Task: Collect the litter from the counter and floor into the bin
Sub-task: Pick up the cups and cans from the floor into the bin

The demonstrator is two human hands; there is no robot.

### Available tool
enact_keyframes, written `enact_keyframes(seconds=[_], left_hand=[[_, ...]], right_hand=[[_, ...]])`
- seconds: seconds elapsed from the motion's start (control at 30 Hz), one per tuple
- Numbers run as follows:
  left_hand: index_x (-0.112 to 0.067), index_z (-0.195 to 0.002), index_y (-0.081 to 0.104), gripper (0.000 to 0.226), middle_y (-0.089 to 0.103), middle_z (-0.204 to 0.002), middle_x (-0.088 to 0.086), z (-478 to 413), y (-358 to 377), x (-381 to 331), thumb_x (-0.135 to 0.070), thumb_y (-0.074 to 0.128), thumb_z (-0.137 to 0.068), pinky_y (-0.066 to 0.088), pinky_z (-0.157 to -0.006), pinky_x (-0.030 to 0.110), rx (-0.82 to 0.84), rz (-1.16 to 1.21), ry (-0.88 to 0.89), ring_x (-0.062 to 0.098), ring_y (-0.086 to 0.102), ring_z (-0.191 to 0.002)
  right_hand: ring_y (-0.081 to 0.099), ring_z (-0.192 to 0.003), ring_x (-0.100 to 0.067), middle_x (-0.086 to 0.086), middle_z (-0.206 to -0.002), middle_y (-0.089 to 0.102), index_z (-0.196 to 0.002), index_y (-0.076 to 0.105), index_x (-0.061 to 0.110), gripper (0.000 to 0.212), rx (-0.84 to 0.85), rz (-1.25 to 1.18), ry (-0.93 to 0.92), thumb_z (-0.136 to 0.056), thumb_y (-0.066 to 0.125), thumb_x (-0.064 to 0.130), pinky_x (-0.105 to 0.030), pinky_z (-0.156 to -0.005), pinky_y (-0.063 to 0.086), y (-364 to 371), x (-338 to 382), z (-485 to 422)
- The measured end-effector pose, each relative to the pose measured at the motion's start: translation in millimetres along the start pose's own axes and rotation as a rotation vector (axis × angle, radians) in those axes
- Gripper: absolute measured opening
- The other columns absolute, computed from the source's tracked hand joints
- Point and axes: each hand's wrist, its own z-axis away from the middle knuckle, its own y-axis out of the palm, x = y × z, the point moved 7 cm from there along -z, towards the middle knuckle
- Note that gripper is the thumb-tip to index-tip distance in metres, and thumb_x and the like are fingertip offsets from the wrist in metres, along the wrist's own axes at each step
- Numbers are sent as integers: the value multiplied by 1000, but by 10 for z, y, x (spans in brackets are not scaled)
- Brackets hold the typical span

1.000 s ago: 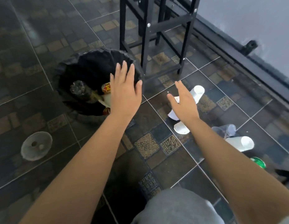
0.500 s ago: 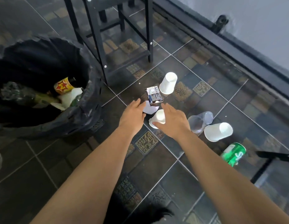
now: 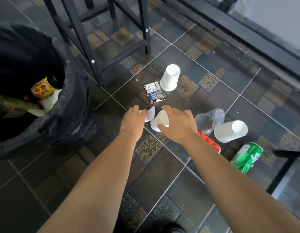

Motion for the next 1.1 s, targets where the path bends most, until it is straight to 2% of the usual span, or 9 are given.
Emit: enact_keyframes(seconds=[0.13, 0.37, 0.47, 0.57, 0.73, 0.83, 0.9, 1.0, 1.1], left_hand=[[-13, -137, 42, 55, 41, -141, 12, 111, -5, 67, -6, 66, -88, 47, -95, 31, -23, 80, -27, 25, 47, -123], [-8, -122, 48, 28, 60, -117, 10, 464, -164, 336, -19, 55, -97, 50, -80, 29, -178, 262, -150, 23, 58, -103], [-9, -104, 49, 14, 61, -102, 9, 583, -542, 416, -22, 50, -98, 40, -68, 29, -342, 439, -155, 25, 59, -90], [-15, -88, 37, 15, 52, -86, 2, 750, -1068, 457, -19, 49, -98, 29, -62, 26, -516, 599, -137, 22, 50, -75], [-14, -90, 40, 16, 52, -86, 3, 1056, -1821, 634, -17, 55, -95, 44, -63, 33, -802, 672, -132, 21, 53, -78], [-13, -92, 42, 15, 55, -88, 1, 1262, -2177, 873, -19, 56, -96, 51, -64, 32, -948, 653, -170, 17, 57, -78], [-15, -92, 41, 16, 56, -90, -1, 1418, -2346, 1119, -18, 56, -95, 48, -64, 26, -1021, 617, -242, 14, 55, -78], [-14, -96, 43, 12, 55, -90, -1, 1589, -2358, 1612, -18, 55, -96, 49, -67, 31, -1023, 563, -417, 18, 57, -81], [-12, -102, 42, 11, 57, -91, 5, 1682, -2085, 2079, -16, 52, -96, 46, -64, 39, -854, 473, -615, 27, 57, -83]], right_hand=[[59, -111, -24, -1, -125, 61, -139, 38, 24, 62, -9, -5, -6, -87, 55, 53, -38, -96, 31, -58, 53, 58], [55, -117, -26, -3, -134, 55, -143, 37, 24, 64, -78, -80, 1, -88, 57, 47, -39, -102, 29, -289, 137, 167], [51, -122, -27, -5, -140, 49, -148, 34, 23, 67, -151, -126, 5, -89, 57, 44, -41, -105, 29, -440, 176, 178], [52, -121, -27, -4, -138, 50, -149, 33, 24, 70, -303, -214, 14, -88, 60, 43, -42, -102, 31, -695, 264, 171], [51, -121, -24, -4, -135, 52, -149, 34, 18, 72, -554, -402, -4, -87, 62, 40, -44, -101, 31, -1238, 632, 132], [46, -122, -15, -2, -136, 51, -145, 39, 15, 67, -711, -551, -45, -87, 62, 40, -34, -95, 27, -1577, 932, 102], [43, -124, -13, -2, -138, 49, -144, 41, 13, 65, -788, -640, -87, -88, 63, 38, -30, -94, 25, -1779, 1165, 91], [44, -129, -18, -2, -140, 46, -142, 40, 12, 63, -821, -765, -170, -88, 64, 34, -38, -103, 33, -1985, 1553, 56], [45, -129, -19, -2, -143, 44, -142, 40, 14, 63, -715, -771, -295, -88, 65, 34, -47, -103, 41, -2002, 2013, -29]])
